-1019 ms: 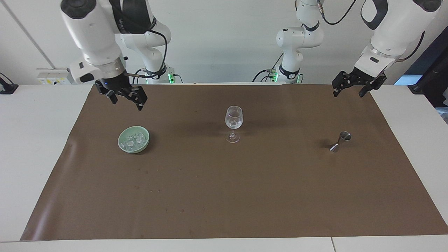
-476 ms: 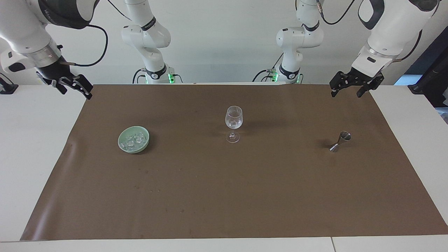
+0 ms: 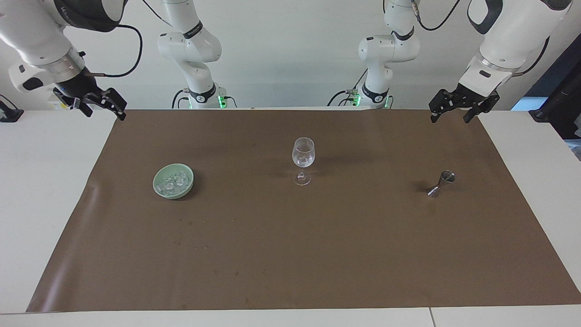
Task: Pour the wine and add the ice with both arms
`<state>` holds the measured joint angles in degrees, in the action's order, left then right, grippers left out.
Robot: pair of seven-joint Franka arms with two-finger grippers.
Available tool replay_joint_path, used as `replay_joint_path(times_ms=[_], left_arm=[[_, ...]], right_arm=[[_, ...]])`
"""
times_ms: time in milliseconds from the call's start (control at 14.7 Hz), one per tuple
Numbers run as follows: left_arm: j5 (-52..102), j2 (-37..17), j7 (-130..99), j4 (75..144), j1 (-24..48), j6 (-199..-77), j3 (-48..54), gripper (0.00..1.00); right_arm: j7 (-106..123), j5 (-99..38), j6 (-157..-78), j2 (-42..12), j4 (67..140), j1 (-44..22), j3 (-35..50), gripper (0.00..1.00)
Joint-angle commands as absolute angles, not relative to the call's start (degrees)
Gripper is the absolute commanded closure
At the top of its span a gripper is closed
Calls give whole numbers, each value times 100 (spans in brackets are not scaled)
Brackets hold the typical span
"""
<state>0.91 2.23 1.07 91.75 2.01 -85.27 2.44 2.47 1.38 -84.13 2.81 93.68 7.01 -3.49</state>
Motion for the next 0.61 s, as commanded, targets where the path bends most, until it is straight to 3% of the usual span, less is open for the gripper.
replay_joint_path(times_ms=[0, 544], left_arm=[[202, 255, 105, 9088, 220, -8297, 185, 0], [141, 264, 193, 9070, 211, -8244, 149, 0]], right_arm=[[387, 79, -8508, 457, 9554, 738, -247, 0], [439, 70, -8596, 554, 9589, 721, -115, 0]])
